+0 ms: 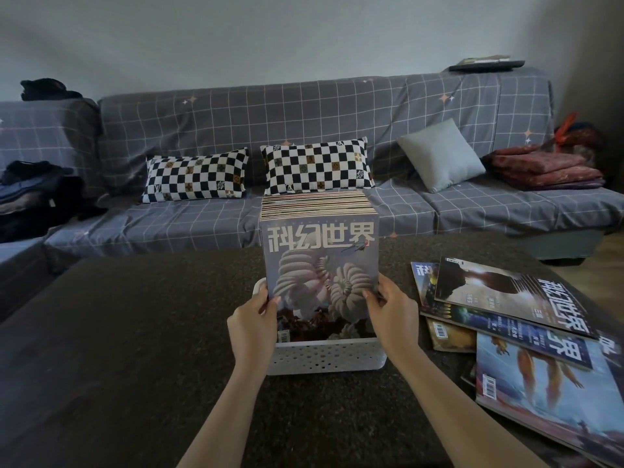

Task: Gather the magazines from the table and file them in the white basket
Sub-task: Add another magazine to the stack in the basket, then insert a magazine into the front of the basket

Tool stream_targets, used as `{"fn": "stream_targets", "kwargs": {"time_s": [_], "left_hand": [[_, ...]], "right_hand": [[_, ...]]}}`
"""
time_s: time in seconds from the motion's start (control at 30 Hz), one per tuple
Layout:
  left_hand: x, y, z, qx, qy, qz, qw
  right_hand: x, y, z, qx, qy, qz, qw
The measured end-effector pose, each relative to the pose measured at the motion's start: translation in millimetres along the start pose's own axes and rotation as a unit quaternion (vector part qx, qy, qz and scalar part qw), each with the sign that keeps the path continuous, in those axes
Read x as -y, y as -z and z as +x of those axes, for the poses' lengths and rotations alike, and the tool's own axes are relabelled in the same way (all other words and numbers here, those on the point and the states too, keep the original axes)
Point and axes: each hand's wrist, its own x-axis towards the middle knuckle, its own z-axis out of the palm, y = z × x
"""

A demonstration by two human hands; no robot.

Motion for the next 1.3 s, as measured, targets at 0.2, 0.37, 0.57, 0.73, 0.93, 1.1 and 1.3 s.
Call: {"fn": "stream_targets", "kwargs": {"time_s": [0.2,0.37,0.57,0.73,0.93,1.1,1.3], "left_hand": [[-10.3,3.7,-16.5,-0.014,0.001,-0.068,0.998],[-31.2,-1.9,-42.8,-0.043,-0.073,-0.05,0.995],[-73.1,-36.8,-73.6,0.032,-0.162,-0.053,0.985],[-107.3,-85.4,-98.0,0.107,-0.219,-0.067,0.967],[-135.9,-151.2,-118.0,0.201,-0.207,-0.068,0.955],[-143.0,-201.4,-117.1,0.246,-0.179,-0.048,0.951],[-137.6,-264.0,-98.8,0.289,-0.125,0.03,0.949]], "right_hand": [[2.4,8.8,-7.8,0.012,-0.03,0.085,0.996],[-2.8,27.5,-22.7,-0.002,-0.04,0.12,0.992],[-28.5,63.0,-34.3,-0.013,-0.076,0.082,0.994],[-60.7,104.8,-34.7,-0.043,-0.126,0.034,0.991],[-110.4,146.3,-32.0,-0.078,-0.182,-0.004,0.98],[-153.5,158.5,-24.8,-0.1,-0.235,0.017,0.967],[-205.0,166.9,1.4,-0.139,-0.294,-0.088,0.942]]}}
